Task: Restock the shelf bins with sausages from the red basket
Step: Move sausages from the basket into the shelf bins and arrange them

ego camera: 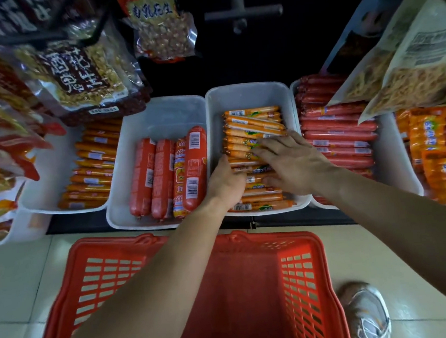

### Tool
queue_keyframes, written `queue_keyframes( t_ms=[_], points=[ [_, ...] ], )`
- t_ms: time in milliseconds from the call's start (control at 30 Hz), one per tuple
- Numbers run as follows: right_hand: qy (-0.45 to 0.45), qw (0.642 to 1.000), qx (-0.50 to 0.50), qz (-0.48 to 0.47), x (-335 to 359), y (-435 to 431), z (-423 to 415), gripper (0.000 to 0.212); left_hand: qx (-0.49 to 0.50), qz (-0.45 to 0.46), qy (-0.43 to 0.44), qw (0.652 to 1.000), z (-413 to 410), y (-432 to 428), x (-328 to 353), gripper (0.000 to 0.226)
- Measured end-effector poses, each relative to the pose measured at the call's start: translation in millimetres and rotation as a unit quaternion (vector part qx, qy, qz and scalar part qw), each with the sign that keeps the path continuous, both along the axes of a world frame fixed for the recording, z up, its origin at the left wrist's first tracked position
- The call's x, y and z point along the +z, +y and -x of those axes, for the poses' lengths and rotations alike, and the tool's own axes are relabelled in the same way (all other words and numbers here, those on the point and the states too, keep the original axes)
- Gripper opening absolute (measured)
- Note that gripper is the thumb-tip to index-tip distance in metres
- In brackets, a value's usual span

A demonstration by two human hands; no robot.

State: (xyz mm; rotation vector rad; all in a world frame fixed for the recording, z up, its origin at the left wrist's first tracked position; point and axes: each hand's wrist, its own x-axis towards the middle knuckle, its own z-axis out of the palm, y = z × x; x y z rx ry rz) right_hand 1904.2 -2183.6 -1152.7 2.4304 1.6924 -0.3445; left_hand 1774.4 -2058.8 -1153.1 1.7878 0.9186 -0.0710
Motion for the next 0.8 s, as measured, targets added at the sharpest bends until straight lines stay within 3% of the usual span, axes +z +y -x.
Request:
queue_keyframes(
  t_ms=[100,200,267,400,600,800],
  points=[
    [0.007,1.000,0.020,-0.015,5.4,2.5,11.8,0.072,-0.047,-0.066,-0.012,0.997,16.1,6.4,23.4,0.041],
    [0.006,0.999,0.024,0.031,-4.4,10.8,17.9,0.077,-0.080,-0.113,-0.022,0.990,36.3,22.1,45.8,0.054],
    [-0.031,0.997,0.026,0.070,-17.2,14.9,14.6,0.077,-0.080,-0.142,-0.039,0.986,50.3,35.6,50.8,0.049],
    [-0.089,0.994,0.038,0.053,-26.2,24.3,-10.5,0.074,-0.045,-0.148,-0.043,0.987,67.3,49.1,40.4,0.043],
    [-0.095,0.994,0.006,0.059,-23.7,29.1,-29.7,0.082,-0.051,-0.184,-0.045,0.981,72.9,48.8,36.2,0.041],
    [-0.127,0.990,-0.008,0.057,-7.1,42.9,-46.4,0.072,-0.076,-0.209,-0.063,0.973,67.1,33.0,39.3,0.038]
  ],
)
